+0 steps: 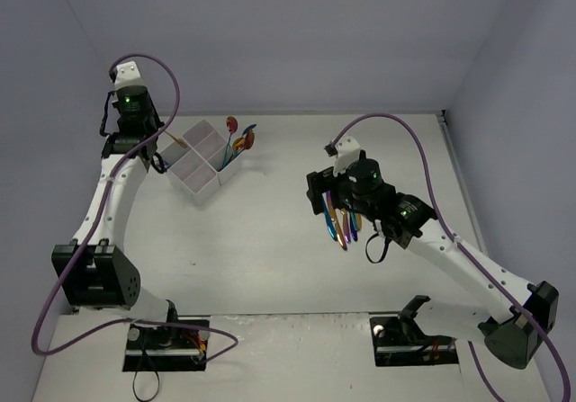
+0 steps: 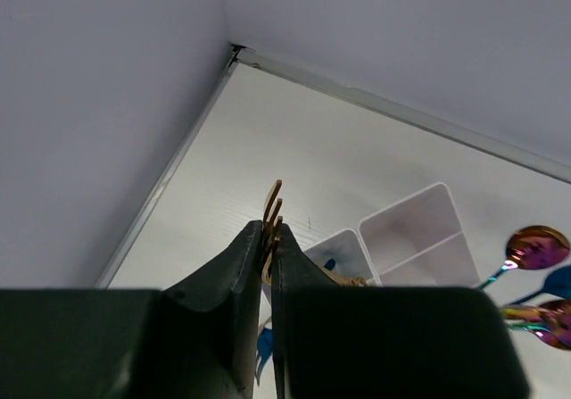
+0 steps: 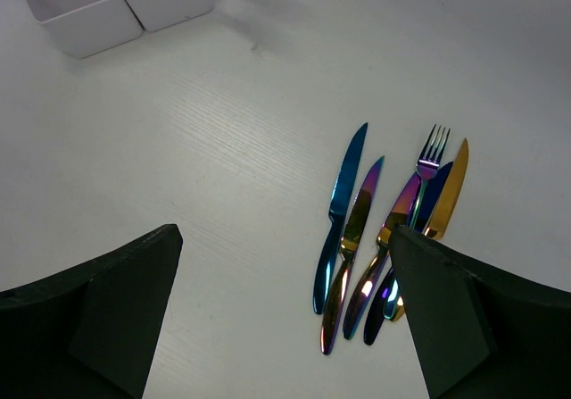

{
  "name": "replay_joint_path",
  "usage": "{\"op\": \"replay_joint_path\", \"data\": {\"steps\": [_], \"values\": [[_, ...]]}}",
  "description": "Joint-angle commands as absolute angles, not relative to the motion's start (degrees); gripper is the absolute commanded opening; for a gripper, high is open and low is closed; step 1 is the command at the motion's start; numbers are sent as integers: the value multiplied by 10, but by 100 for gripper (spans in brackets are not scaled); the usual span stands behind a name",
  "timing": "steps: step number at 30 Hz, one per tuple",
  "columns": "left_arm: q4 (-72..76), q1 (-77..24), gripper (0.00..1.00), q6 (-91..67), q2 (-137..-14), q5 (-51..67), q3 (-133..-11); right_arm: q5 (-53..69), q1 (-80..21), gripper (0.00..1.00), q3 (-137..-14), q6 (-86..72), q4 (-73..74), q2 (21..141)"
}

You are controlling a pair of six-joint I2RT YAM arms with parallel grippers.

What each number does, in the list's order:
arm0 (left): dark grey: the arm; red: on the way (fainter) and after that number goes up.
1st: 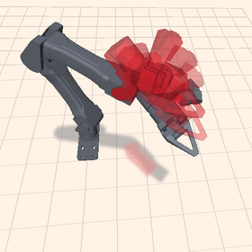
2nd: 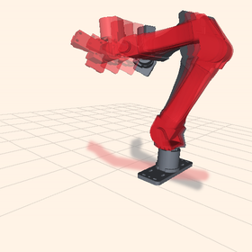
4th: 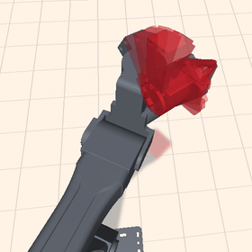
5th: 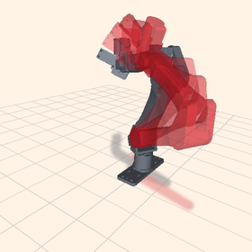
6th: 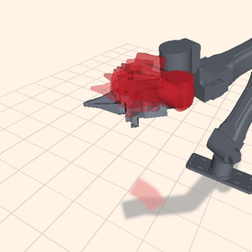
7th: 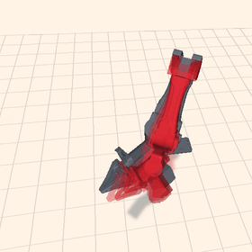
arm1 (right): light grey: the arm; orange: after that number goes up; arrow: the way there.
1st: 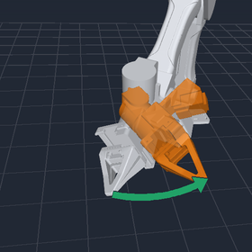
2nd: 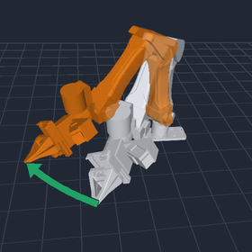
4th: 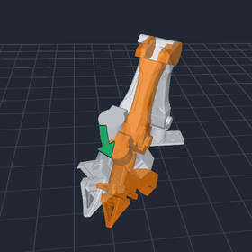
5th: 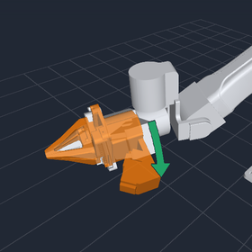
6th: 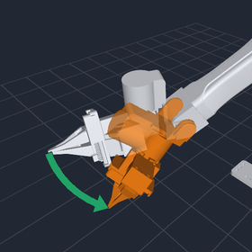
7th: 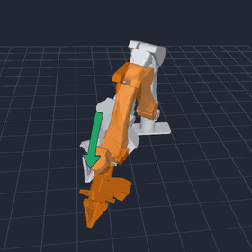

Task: Sort the eating utensils into containers

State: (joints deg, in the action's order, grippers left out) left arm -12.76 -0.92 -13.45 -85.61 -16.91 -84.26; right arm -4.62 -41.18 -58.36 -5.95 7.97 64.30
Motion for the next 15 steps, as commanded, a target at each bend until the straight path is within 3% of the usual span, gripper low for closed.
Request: {"op": "replay_joint_path", "data": {"steps": [1, 10, 13, 15], "values": [[-55, -4, 0, -101, -887, -199, -882, -76, -402, 100, -580, -54, 67, 628], [-42, 16, 1, -86, -921, -207, -855, -95, -390, 100, -577, -53, 70, 640], [-50, 17, 8, -87, -929, -204, -852, -104, -386, 100, -577, -56, 70, 649], [-57, 18, 19, -92, -929, -198, -848, -109, -377, 100, -576, -61, 72, 665]]}}
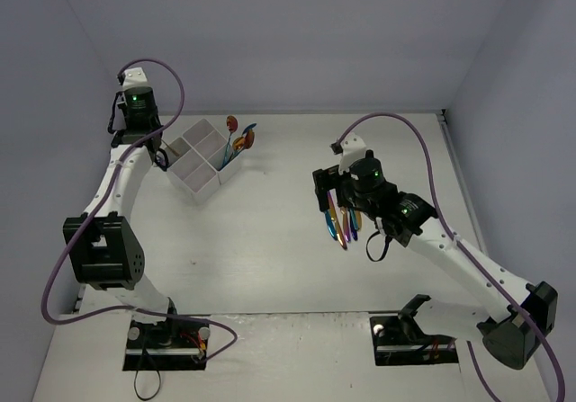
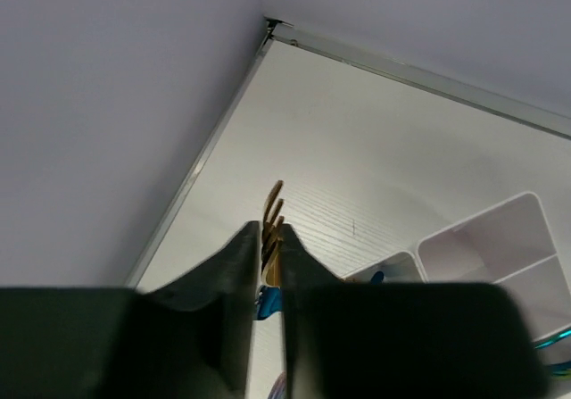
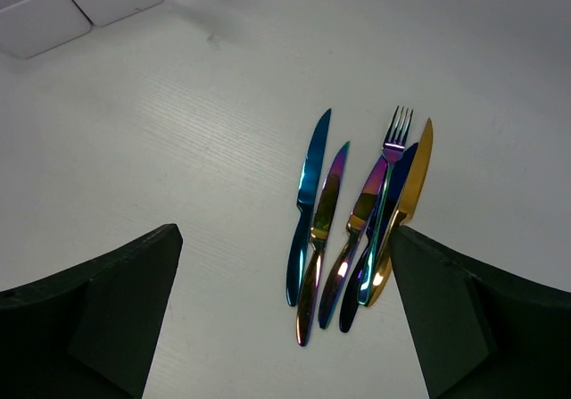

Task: Sort the eating utensils into containers

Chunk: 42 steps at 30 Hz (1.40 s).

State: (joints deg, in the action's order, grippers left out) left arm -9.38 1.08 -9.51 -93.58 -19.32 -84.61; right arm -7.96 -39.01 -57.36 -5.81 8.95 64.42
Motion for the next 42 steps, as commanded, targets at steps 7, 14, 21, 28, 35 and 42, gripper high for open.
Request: {"op": "replay_joint_path", "data": {"steps": [7, 14, 21, 28, 35, 42], "values": [[-87, 18, 36, -115, -897, -182, -836, -108, -335, 100, -582, -86, 75, 715], [-150, 16, 54, -163, -827, -112, -828, -83, -267, 93, -596, -105, 75, 772], [-216, -22, 68, -200, -724, -8, -740, -39, -206, 66, -650, -109, 75, 886], [-265, -100, 70, -195, -644, 4, -635, -18, -201, 40, -685, -101, 73, 984], [-261, -140, 70, -228, -604, 34, -549, -20, -199, 37, -705, -96, 73, 1044], [-258, -165, 70, -246, -597, 44, -534, -40, -200, 31, -712, -96, 71, 1086]]}}
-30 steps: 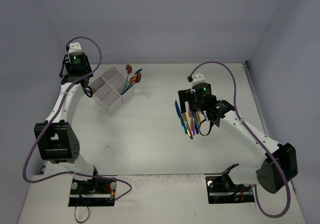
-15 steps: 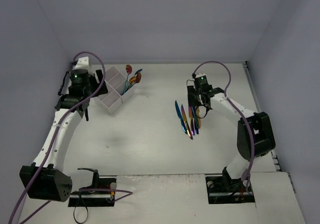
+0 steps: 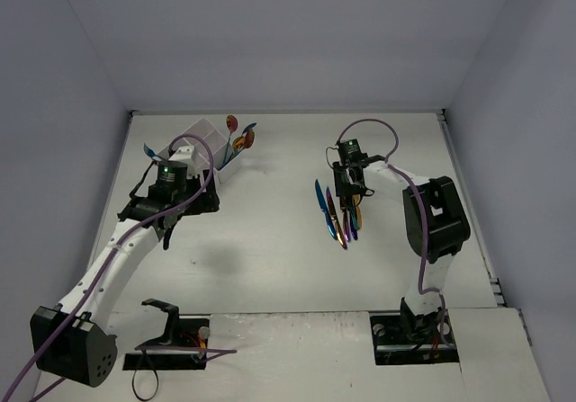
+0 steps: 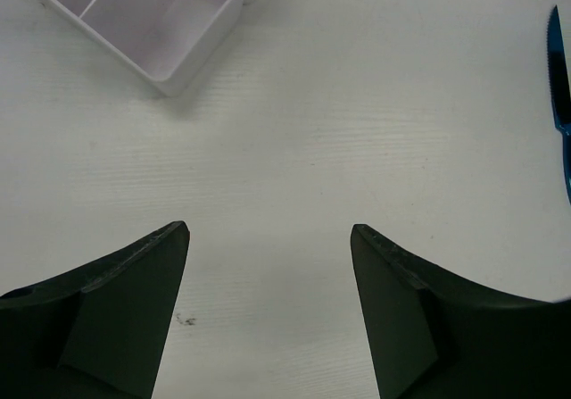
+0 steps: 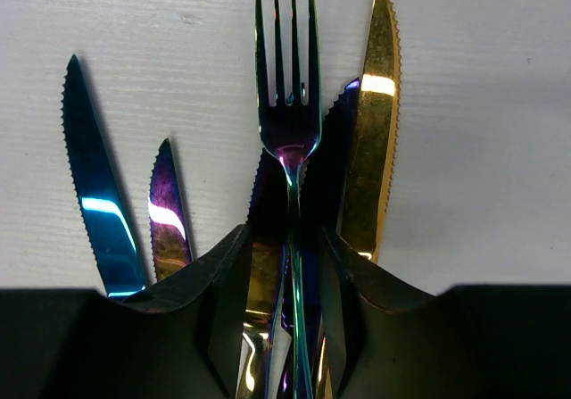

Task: Sort the eating utensils into containers

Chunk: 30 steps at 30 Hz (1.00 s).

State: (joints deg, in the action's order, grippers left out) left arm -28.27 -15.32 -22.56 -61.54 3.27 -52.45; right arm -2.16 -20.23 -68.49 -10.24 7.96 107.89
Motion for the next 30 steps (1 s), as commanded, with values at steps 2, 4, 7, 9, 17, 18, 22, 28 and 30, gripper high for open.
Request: {"op": "replay_joint_path", "data": {"steps": [2, 4, 7, 9, 17, 18, 22, 28, 30], "values": [[-258, -169, 70, -247, -598, 47, -534, -42, -200, 28, -713, -94, 69, 1093], [-258, -170, 70, -246, -597, 47, -534, -43, -200, 25, -712, -93, 69, 1097], [-258, -170, 70, -242, -594, 47, -535, -44, -200, 14, -710, -90, 67, 1098], [-258, -170, 70, -241, -594, 47, -538, -46, -200, 8, -710, -86, 67, 1094], [-258, -171, 70, -249, -603, 73, -567, -57, -223, 0, -705, -66, 68, 1033], [-258, -171, 70, -252, -604, 79, -573, -56, -227, 0, -704, -63, 68, 1020], [-238, -176, 70, -269, -606, 120, -606, -35, -264, 0, -698, -42, 67, 962], [-135, -192, 70, -332, -617, 194, -625, 21, -366, 0, -703, -16, 61, 873], [-102, -207, 70, -345, -624, 199, -629, 33, -400, 0, -705, -19, 48, 849]]}}
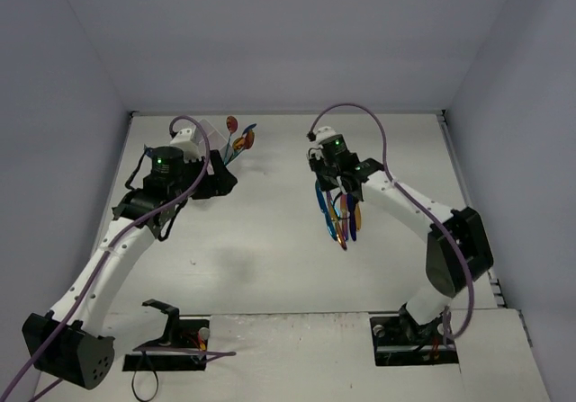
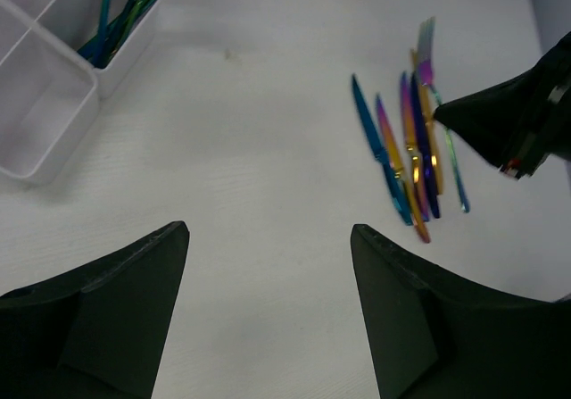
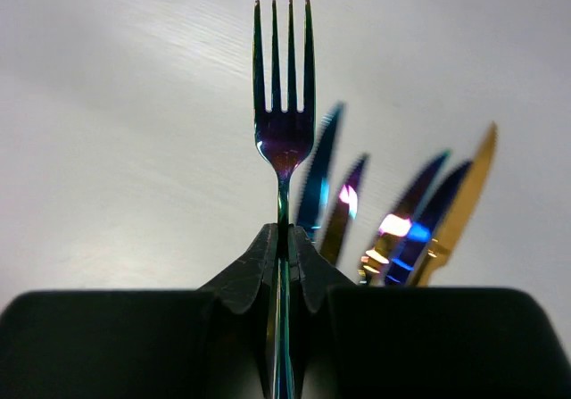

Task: Sort the eating utensils into containers

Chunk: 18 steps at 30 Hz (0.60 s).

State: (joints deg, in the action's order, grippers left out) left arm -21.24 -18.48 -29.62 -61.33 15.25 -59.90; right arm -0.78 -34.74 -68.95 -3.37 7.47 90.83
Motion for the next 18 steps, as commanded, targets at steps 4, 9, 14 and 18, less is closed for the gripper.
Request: {"op": "replay_joint_path", "data": {"steps": [4, 9, 14, 18], "values": [[-57, -239, 70, -356, -640, 186, -640, 46, -457, 0, -719, -21, 28, 822], [-38, -271, 70, -350, -655, 163, -651, 63, -494, 0, -734, -28, 6, 796], [-50, -293, 62, -340, -666, 144, -659, 78, -503, 0, -735, -39, -18, 779], [-52, -309, 42, -332, -667, 128, -658, 81, -506, 0, -732, -45, -24, 773]]}}
